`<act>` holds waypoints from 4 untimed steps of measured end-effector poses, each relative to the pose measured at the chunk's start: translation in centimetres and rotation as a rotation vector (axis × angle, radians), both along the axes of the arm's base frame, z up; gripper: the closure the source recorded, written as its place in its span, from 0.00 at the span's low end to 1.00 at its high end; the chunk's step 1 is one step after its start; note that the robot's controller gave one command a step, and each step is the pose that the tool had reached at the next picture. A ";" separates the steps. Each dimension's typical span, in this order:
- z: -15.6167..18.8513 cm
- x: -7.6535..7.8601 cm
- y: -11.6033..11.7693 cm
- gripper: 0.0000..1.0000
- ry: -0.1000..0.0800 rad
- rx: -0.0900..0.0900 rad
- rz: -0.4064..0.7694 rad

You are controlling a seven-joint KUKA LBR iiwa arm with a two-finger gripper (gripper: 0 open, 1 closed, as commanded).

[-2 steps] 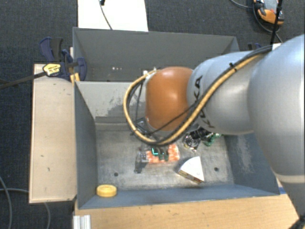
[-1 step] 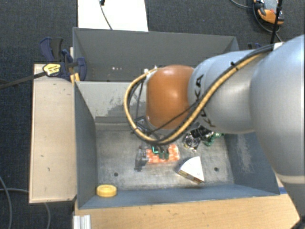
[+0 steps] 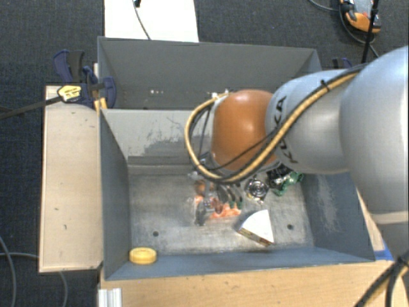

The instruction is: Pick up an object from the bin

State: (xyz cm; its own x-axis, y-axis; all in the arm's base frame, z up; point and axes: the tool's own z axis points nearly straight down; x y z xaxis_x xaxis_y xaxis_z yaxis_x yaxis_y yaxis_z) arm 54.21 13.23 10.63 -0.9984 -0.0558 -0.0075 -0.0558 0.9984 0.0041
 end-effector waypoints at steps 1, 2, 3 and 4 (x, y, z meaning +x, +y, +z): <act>-1.2 0.4 -1.6 0.00 0.002 -0.003 0.007; 0.0 -0.6 -2.0 0.00 0.012 -0.007 0.065; -3.1 4.5 -5.2 1.00 0.009 0.000 0.014; -3.1 4.5 -5.2 1.00 0.010 0.000 0.012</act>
Offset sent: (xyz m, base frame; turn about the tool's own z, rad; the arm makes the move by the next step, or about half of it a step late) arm -0.0116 -0.0042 0.0317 -0.1426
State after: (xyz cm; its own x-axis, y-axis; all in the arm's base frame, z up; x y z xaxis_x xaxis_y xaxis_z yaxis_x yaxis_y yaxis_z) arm 58.76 8.03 7.51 -0.9977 -0.0680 0.0020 -0.0680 0.9977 0.0050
